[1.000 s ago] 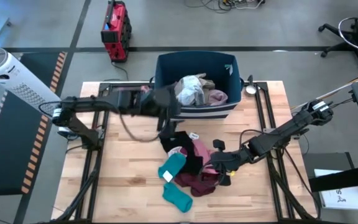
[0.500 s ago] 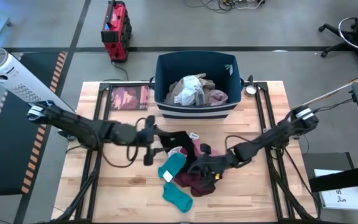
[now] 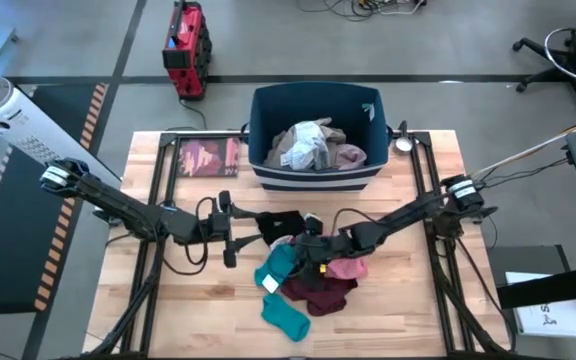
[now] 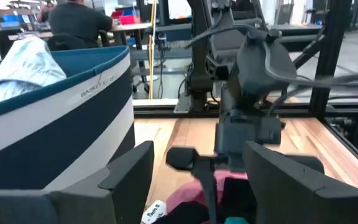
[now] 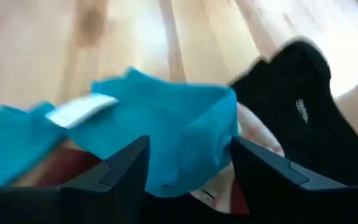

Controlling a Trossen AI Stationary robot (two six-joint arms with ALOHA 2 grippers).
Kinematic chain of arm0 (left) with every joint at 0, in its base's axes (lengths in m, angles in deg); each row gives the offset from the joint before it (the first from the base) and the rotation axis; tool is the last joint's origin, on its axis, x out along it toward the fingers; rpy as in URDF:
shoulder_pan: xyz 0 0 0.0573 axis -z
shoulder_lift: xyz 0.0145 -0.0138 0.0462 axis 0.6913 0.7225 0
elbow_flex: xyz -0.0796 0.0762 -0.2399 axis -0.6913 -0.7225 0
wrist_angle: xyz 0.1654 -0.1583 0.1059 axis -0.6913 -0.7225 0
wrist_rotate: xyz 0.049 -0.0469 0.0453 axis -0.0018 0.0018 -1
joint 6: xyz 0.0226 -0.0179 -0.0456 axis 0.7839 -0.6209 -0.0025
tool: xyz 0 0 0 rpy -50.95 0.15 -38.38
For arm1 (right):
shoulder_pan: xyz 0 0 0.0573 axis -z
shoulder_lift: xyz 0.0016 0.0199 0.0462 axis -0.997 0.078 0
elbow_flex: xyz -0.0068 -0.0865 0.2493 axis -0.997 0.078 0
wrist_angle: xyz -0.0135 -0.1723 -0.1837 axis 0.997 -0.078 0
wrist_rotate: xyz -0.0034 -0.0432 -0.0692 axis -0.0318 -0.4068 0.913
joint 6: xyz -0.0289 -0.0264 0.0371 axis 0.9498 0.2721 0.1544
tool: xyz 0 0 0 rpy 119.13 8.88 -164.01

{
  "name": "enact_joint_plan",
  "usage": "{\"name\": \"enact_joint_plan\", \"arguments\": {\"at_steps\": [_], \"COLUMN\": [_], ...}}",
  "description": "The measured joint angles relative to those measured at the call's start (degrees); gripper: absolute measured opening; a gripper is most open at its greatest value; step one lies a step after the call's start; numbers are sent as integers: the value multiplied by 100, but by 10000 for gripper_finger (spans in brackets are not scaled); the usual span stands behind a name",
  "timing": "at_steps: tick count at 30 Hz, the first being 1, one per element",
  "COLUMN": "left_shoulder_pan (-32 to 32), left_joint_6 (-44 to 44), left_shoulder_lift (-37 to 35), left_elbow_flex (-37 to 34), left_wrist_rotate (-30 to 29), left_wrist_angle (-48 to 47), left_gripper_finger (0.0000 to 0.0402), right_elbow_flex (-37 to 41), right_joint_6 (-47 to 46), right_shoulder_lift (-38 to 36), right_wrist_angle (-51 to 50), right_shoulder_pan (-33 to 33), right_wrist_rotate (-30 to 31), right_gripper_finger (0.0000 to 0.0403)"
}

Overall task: Sort clothes
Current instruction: Put the blue sock into the blue bin

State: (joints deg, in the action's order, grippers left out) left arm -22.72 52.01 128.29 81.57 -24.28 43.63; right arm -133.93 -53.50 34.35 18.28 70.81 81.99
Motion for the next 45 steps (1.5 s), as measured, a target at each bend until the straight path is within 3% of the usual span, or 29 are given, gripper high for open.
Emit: {"name": "enact_joint_plan", "arguments": {"at_steps": [3, 6, 13, 19, 23, 31, 38, 45], "left_shoulder_pan": [0, 0, 0, 0, 0, 2, 2, 2], "left_joint_6": [38, 53, -8, 45, 206, 313, 296, 293], "left_shoulder_lift": [-2, -2, 25, 26, 52, 66, 70, 70], "left_elbow_flex": [-191, -297, -483, -496, -496, -496, -496, -496], "left_wrist_rotate": [-6, -6, -4, -4, -2, 20, 18, 18], "left_wrist_angle": [209, 328, 408, 465, 557, 664, 658, 656], "left_gripper_finger": [230, 224, 206, 190, 179, 169, 176, 180], "right_elbow_flex": [-181, -408, -1184, -2248, -3049, -4122, -4278, -3660], "right_joint_6": [9, 17, 366, 906, 1370, 2576, 2930, 2606], "right_shoulder_lift": [243, 456, 606, 289, 21, -751, -1301, -1395], "right_wrist_angle": [28, 28, -797, -2619, -3555, -4047, -4255, -4526], "right_shoulder_pan": [37, 37, 37, 46, 59, 339, 1209, 2599], "right_wrist_rotate": [-118, -181, -221, -200, 267, 1470, 1515, 1151], "right_gripper_finger": [202, 166, 14, 4, 3, 1, 0, 0]}}
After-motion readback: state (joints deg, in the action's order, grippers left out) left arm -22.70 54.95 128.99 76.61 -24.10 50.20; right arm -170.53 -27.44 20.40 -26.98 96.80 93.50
